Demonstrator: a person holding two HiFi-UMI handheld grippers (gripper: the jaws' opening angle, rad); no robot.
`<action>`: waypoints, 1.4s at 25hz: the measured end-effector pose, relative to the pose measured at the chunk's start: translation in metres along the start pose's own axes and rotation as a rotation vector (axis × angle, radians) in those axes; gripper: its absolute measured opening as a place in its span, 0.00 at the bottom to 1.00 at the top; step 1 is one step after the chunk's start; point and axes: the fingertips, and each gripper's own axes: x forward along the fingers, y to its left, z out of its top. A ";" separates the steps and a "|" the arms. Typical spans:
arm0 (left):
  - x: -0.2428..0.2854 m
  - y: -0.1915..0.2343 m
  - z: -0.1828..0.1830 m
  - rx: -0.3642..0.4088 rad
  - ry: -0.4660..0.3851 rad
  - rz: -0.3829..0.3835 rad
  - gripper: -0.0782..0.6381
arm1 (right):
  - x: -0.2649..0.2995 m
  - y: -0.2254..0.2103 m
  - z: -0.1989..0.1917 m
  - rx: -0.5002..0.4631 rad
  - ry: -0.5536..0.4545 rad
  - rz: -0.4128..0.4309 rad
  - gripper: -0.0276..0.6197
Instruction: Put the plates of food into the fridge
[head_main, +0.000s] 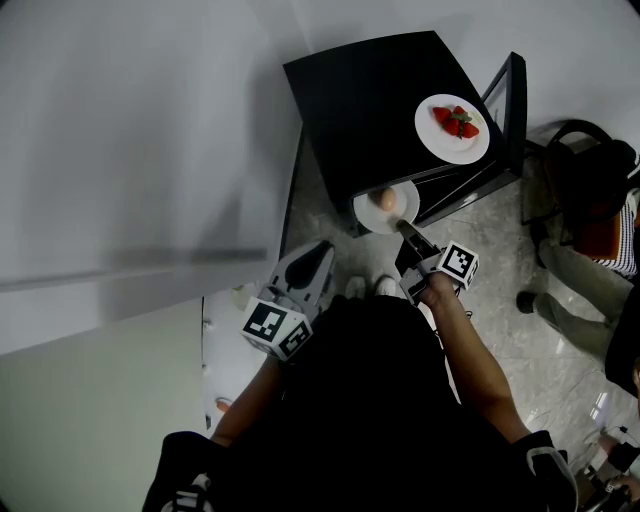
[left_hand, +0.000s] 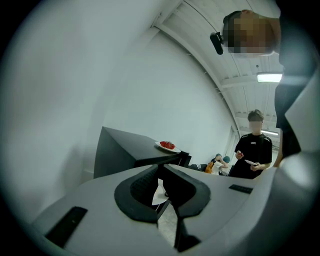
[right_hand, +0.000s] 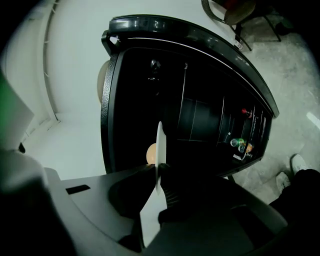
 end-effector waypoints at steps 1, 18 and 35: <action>0.000 0.000 0.000 -0.002 0.000 0.004 0.16 | 0.003 -0.001 0.001 0.001 -0.002 0.002 0.11; 0.003 0.004 0.003 -0.020 -0.011 0.046 0.16 | 0.035 -0.029 0.006 0.092 -0.005 -0.031 0.09; 0.001 0.008 0.003 -0.029 -0.008 0.079 0.16 | 0.061 -0.029 0.016 0.119 -0.022 -0.045 0.09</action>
